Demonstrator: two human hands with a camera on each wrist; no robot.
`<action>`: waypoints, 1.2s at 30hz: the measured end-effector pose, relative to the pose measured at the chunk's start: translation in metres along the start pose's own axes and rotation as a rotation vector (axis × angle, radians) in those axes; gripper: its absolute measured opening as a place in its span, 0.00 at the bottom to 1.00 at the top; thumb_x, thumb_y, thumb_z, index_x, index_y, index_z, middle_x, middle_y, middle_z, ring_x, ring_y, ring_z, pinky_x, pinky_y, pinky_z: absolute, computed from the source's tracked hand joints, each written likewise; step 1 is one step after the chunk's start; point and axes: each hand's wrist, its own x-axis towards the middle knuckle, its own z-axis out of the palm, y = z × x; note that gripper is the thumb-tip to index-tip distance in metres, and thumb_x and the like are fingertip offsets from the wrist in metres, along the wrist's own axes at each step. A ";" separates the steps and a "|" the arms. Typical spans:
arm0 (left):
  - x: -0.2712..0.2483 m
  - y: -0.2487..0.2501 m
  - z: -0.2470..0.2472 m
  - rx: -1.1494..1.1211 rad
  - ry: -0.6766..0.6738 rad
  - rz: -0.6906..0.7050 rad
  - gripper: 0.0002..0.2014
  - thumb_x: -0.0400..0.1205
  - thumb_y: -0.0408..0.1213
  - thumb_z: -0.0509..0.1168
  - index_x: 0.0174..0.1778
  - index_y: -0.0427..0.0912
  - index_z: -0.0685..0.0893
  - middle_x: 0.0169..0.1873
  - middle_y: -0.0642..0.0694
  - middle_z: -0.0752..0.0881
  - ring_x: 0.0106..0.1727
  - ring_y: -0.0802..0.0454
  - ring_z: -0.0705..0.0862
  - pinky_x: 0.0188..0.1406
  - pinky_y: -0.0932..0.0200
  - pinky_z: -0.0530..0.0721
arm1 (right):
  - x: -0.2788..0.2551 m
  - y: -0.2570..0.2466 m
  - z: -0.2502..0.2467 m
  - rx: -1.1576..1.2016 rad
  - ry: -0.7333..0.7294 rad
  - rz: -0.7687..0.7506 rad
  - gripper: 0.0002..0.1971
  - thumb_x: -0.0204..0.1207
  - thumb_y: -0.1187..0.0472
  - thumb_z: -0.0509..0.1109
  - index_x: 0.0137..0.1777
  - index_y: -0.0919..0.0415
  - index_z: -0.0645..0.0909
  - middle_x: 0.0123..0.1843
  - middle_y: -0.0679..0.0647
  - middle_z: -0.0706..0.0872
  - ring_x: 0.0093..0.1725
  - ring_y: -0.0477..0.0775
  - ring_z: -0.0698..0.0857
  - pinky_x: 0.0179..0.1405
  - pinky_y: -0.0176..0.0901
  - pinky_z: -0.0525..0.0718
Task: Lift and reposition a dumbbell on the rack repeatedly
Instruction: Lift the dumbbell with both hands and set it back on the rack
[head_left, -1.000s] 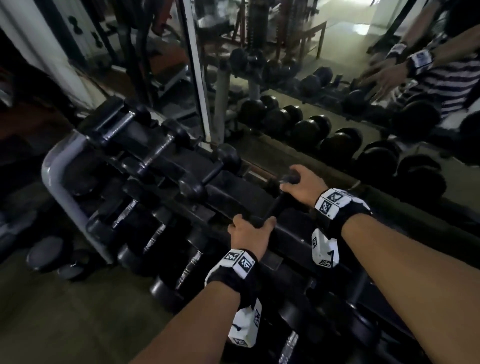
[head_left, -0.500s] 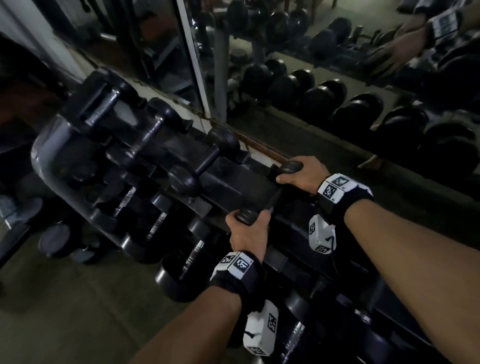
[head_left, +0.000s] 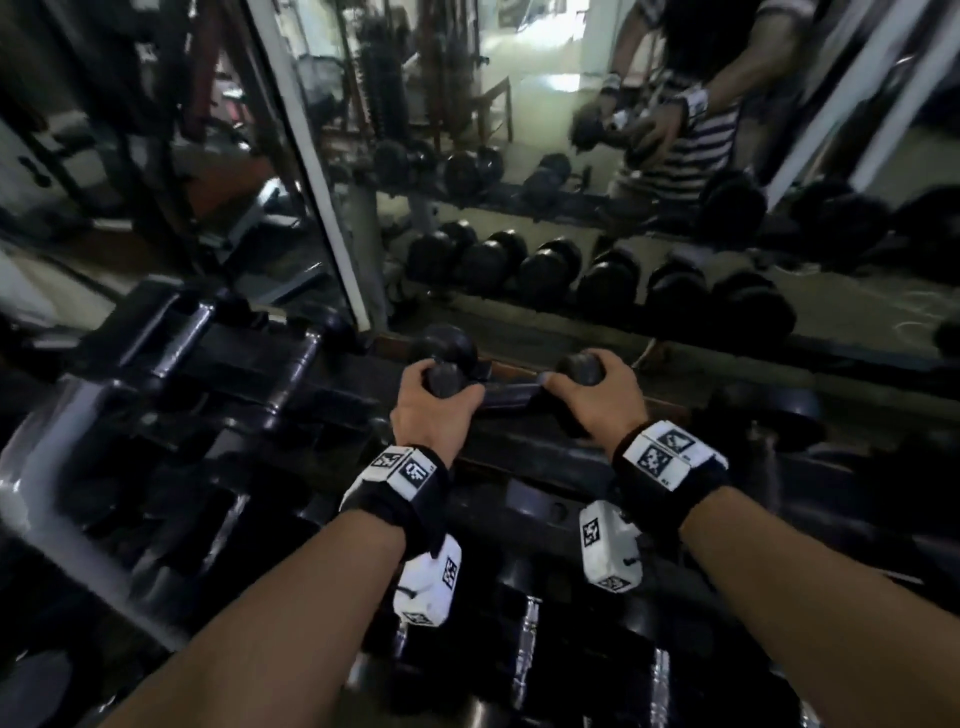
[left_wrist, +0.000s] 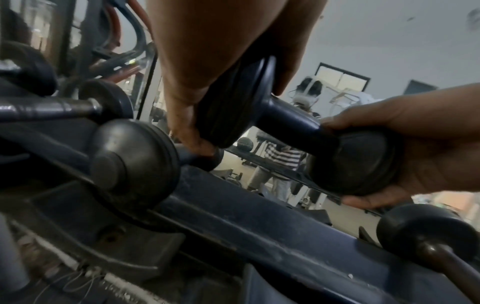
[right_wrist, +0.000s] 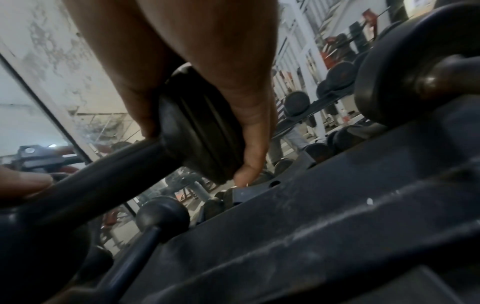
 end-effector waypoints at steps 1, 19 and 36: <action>0.001 -0.003 -0.014 0.005 -0.029 0.037 0.31 0.73 0.48 0.77 0.73 0.52 0.77 0.67 0.45 0.82 0.70 0.41 0.78 0.63 0.55 0.75 | -0.013 -0.003 0.008 0.007 0.036 0.021 0.31 0.69 0.45 0.82 0.70 0.54 0.78 0.67 0.54 0.84 0.66 0.60 0.83 0.68 0.58 0.82; 0.039 -0.001 -0.106 0.132 -0.217 0.260 0.37 0.75 0.50 0.73 0.81 0.47 0.71 0.71 0.43 0.81 0.73 0.42 0.76 0.75 0.46 0.74 | -0.088 -0.046 0.086 0.140 0.318 0.106 0.33 0.68 0.41 0.79 0.72 0.53 0.79 0.68 0.56 0.86 0.67 0.63 0.83 0.70 0.58 0.81; 0.118 0.003 -0.019 0.400 -0.316 0.164 0.34 0.78 0.47 0.71 0.80 0.44 0.70 0.71 0.42 0.79 0.69 0.40 0.80 0.68 0.49 0.78 | 0.009 0.003 0.105 0.101 0.172 0.382 0.32 0.78 0.45 0.73 0.76 0.61 0.72 0.69 0.65 0.84 0.69 0.69 0.81 0.62 0.49 0.78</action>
